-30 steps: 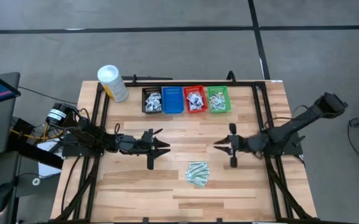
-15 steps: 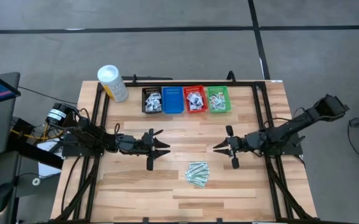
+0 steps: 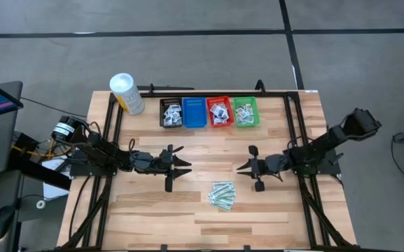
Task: Pick & Place First Aid Supplies
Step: Put the green pad into the blue bin
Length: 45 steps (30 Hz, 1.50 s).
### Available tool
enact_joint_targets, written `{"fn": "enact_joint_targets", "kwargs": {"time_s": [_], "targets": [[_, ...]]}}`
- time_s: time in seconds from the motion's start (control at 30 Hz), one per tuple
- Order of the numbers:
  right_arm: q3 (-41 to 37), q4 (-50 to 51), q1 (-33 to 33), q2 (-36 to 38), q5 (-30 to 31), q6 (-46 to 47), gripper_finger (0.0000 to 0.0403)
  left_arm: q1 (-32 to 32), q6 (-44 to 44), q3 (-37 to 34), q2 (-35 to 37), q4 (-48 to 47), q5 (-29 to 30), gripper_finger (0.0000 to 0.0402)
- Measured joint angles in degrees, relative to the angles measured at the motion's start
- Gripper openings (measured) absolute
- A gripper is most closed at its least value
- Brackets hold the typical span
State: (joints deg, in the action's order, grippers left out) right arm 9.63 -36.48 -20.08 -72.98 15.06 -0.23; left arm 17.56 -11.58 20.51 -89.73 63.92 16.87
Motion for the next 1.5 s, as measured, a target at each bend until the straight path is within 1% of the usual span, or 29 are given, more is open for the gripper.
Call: {"fn": "enact_joint_targets", "kwargs": {"time_s": [0.17, 0.43, 0.57, 0.63, 0.77, 0.97, 1.17, 1.37, 1.5], "targets": [[3.30, -0.07, -0.12, -3.66, 0.02, 1.66, 0.0053, -0.15, 0.24, 0.00, 0.00, 0.00, 0.02, 0.0112], [9.10, -0.16, -0.12, -8.47, -0.01, 0.20, 0.0053, -0.13, 0.29, 0.00, 0.00, 0.00, 0.02, 0.0112], [11.15, 0.09, -0.12, -10.99, 0.02, 0.25, 0.0053, -0.31, 2.25, -0.02, 0.00, 0.00, 0.02, 0.0112], [12.57, 0.22, -0.12, -11.79, 0.03, 0.29, 0.0053, -0.33, 3.84, -0.02, 0.00, 0.00, 0.02, 0.0112], [15.17, 0.77, -0.12, -12.62, 0.01, 1.59, 0.0053, -0.22, 3.86, -0.02, 0.00, 0.00, 0.02, 0.0112], [15.73, 4.49, -0.12, -12.58, 0.00, 1.65, 0.0053, -0.22, 1.30, -0.02, 0.00, 0.00, -0.63, 0.0112], [15.73, 4.50, -0.12, -12.58, 0.00, 1.74, 0.0053, -0.37, 1.02, -0.02, 0.00, 0.00, -0.42, 0.0112], [15.73, 4.37, 0.01, -12.58, -0.01, 3.14, 0.0053, -0.63, 1.71, -0.04, 0.00, 0.00, 4.11, 0.0112], [15.73, 4.26, 0.01, -12.58, 0.02, 5.14, 0.0053, -0.61, 1.69, -0.04, 0.00, 0.02, 4.38, 0.0112]]}}
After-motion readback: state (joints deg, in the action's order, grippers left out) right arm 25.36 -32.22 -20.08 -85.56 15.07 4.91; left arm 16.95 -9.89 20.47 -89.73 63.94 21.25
